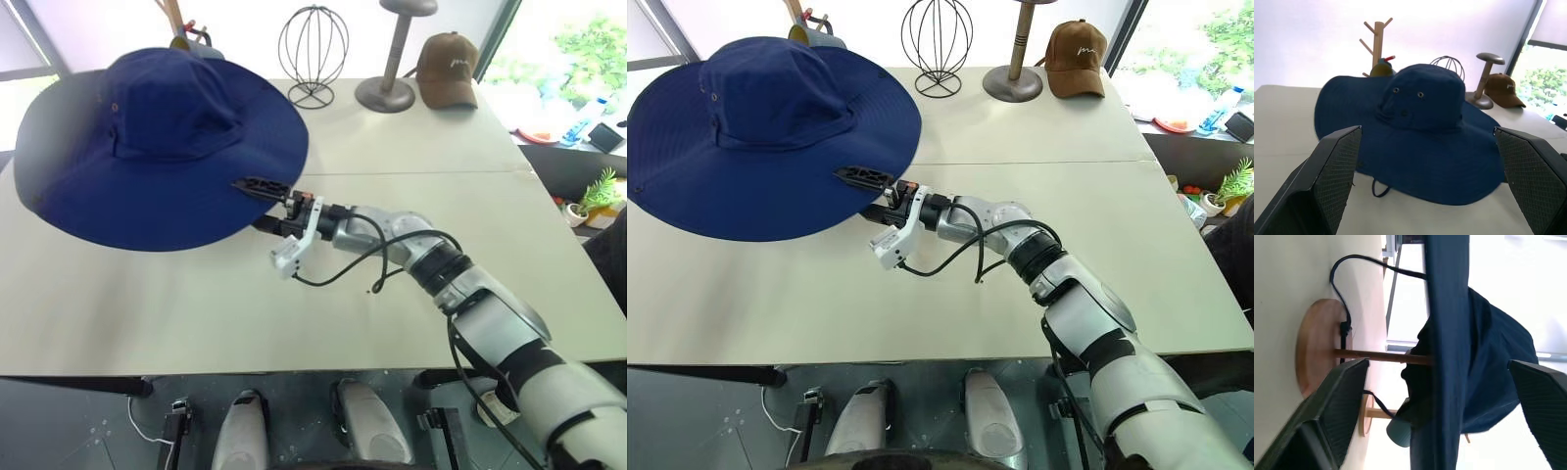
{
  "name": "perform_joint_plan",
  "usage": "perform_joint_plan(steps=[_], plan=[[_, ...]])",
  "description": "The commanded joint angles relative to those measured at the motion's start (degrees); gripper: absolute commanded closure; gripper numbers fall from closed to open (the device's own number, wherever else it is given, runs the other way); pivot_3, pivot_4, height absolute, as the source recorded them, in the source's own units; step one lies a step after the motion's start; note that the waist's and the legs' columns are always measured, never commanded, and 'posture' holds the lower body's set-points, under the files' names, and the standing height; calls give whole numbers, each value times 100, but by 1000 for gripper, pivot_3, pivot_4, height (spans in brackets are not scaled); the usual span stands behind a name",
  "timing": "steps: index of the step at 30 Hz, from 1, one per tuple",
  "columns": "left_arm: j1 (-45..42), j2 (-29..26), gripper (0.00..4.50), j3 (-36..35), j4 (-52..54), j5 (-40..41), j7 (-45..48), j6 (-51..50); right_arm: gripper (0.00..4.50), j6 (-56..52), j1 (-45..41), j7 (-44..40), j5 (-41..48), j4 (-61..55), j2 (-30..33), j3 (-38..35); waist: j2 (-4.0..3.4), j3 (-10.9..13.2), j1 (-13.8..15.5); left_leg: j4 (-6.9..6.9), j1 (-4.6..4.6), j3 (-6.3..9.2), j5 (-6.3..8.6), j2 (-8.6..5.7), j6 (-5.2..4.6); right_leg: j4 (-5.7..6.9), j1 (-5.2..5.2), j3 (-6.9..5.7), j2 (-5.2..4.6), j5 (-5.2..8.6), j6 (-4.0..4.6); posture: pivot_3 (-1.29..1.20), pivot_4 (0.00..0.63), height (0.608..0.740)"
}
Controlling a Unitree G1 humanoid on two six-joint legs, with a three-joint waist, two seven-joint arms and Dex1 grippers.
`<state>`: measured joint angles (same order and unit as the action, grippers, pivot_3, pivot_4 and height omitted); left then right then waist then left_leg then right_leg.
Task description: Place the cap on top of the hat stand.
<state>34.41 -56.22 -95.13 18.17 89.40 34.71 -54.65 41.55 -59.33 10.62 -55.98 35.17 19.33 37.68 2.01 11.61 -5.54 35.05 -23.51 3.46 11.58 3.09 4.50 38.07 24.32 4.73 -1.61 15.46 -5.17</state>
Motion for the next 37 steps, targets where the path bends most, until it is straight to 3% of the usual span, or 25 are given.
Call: perform_joint_plan(steps=[1, 8, 12, 15, 18, 22, 28, 31, 37], plan=[[-92, -96, 0, 36, -36, -70, 39, 108, 22, 12, 84, -80, 193, -314, 98, -186, 0, 0, 4, 0, 0, 0, 0, 0, 0, 0, 0, 0, 0, 0, 0, 0, 150, 740], [-268, -232, 0, 373, -108, -370, 221, 75, 22, 345, 517, -794, 833, -847, 820, -455, 1, -1, 17, 0, 0, -2, 0, 0, 0, -1, -1, 2, 0, 0, 0, 0, 150, 740], [-422, -307, 0, 652, -167, -754, 368, 136, 22, 491, 935, -2174, 2630, -1268, 1540, -911, 1, -1, 15, 0, 0, -3, 0, -1, 0, -4, -7, 2, 0, 1, -2, 0, 150, 740], [-487, -339, 0, 800, -136, -1104, 537, 158, 22, -381, 1224, -4273, 5172, -1811, 2054, -1218, -2, 2, -3, 1, 3, -3, 0, 0, -1, -5, -12, 3, 0, 1, -2, 0, 150, 740], [-611, -453, 0, 920, -184, -1420, 660, 177, 22, -2290, 1171, -6686, 7560, -2453, 2720, -1791, -10, 7, 2, -1, 8, -4, 0, 4, -2, -2, -14, 3, 3, 1, -3, 0, 150, 740], [-770, -626, 0, 1011, -347, -1870, 880, 198, 22, -4915, 337, -7980, 8913, -2148, 3019, -2479, -16, 11, -16, 1, 12, -7, 0, 4, -2, -2, -12, 3, 3, 2, -3, 0, 150, 740], [-871, -794, 0, 1022, -654, -2604, 1530, 336, 22, -7093, -1023, -9548, 9079, -882, 3320, -2796, -20, 13, -3, -13, 5, -14, 3, 4, -3, -8, 13, 2, 1, 11, 12, 0, 150, 740], [-846, -759, 0, 959, -719, -2864, 1868, 409, 22, -7376, -1205, -10133, 8908, -622, 3396, -2827, -22, 14, 1, -17, -13, -21, 4, 4, -3, -13, 30, 3, -2, 12, 12, 0, 150, 740], [-747, -572, 0, 805, -615, -3170, 2369, 423, 22, -7399, -1293, -10209, 8586, -364, 3200, -3043, -26, 16, -35, -17, -15, -28, 4, 4, -2, -11, 37, 5, -3, 11, 11, 0, 150, 740]])
